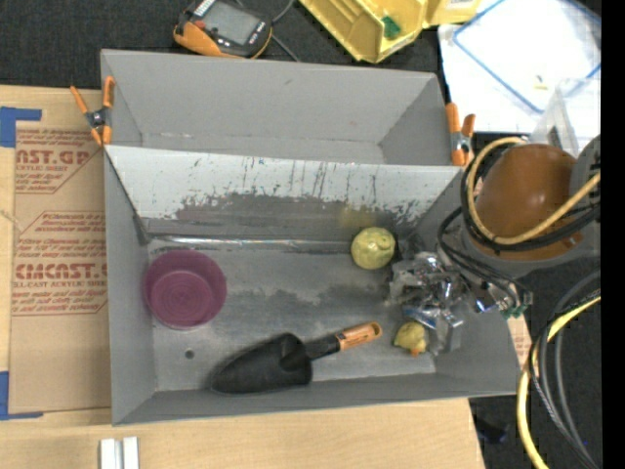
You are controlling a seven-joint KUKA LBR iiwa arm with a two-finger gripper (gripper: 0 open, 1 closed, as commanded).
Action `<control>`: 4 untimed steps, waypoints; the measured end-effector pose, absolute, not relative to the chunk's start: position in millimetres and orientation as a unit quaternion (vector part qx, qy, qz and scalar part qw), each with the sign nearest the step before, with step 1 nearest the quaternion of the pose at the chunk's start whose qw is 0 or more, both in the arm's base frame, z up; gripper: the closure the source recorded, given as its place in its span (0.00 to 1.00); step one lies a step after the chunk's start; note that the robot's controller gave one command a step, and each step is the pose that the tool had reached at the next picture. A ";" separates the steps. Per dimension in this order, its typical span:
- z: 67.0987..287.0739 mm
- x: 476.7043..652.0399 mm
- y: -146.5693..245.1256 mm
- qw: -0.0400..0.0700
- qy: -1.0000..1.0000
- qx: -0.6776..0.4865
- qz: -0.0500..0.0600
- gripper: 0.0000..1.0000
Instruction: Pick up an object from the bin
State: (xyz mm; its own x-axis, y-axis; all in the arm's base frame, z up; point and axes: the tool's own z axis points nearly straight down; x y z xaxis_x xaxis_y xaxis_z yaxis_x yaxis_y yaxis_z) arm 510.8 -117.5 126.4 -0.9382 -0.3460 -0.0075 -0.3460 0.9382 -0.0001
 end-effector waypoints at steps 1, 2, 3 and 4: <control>85.1 494.2 -113.8 0.004 0.968 -0.252 0.001 0.00; 72.7 493.4 -122.4 0.005 0.922 -0.387 0.000 0.00; 70.9 497.9 -138.8 0.003 0.986 -0.165 0.003 1.00; 71.0 498.0 -138.7 0.003 0.986 -0.165 0.003 1.00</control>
Offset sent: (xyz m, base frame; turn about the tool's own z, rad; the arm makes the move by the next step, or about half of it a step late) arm -0.0179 -0.0093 -0.0564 -0.4844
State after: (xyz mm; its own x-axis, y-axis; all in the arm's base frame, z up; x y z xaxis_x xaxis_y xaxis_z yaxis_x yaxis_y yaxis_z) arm 498.0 -138.7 71.0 -0.9458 -0.3247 -0.0069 -0.3247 0.9458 0.0055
